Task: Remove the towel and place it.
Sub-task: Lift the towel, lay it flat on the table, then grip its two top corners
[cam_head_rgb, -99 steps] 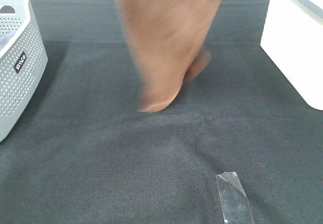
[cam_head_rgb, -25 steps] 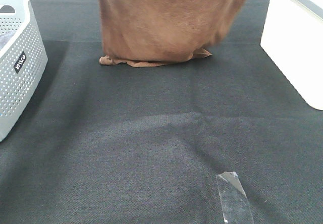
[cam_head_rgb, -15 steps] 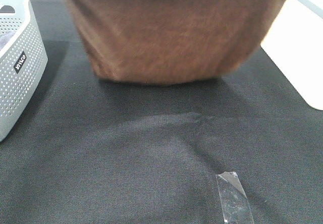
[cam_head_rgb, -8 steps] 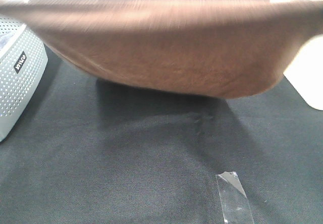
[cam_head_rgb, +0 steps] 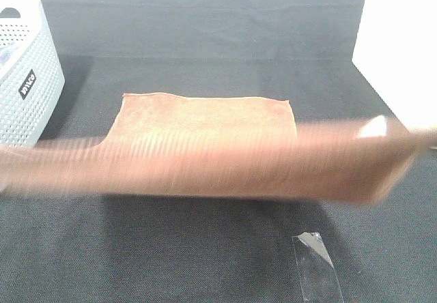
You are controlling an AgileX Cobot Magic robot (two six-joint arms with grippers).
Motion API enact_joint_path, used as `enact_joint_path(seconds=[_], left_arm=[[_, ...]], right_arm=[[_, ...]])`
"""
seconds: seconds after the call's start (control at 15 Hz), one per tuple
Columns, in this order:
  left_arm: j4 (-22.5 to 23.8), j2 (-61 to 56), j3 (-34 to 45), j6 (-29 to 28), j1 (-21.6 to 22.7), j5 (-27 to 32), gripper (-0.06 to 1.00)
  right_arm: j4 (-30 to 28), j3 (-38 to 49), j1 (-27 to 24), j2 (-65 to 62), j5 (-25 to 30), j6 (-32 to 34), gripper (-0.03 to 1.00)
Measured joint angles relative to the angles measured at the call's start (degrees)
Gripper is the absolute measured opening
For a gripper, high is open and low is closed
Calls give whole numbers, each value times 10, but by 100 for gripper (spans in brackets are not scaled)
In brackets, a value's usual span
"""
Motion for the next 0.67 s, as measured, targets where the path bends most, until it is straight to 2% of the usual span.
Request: enact_joint_path(seconds=[0.2, 0.4, 0.67], left_arm=[[-16, -36, 46, 30, 2, 7, 0], [-40, -53, 115, 37, 3, 14, 0], [-52, -73, 147, 20, -42, 17, 0]], right_arm=[[-45, 23, 97, -1, -7, 29, 0], [-70, 44, 186, -4, -8, 57, 0], [-65, 98, 280, -4, -9, 65, 0]])
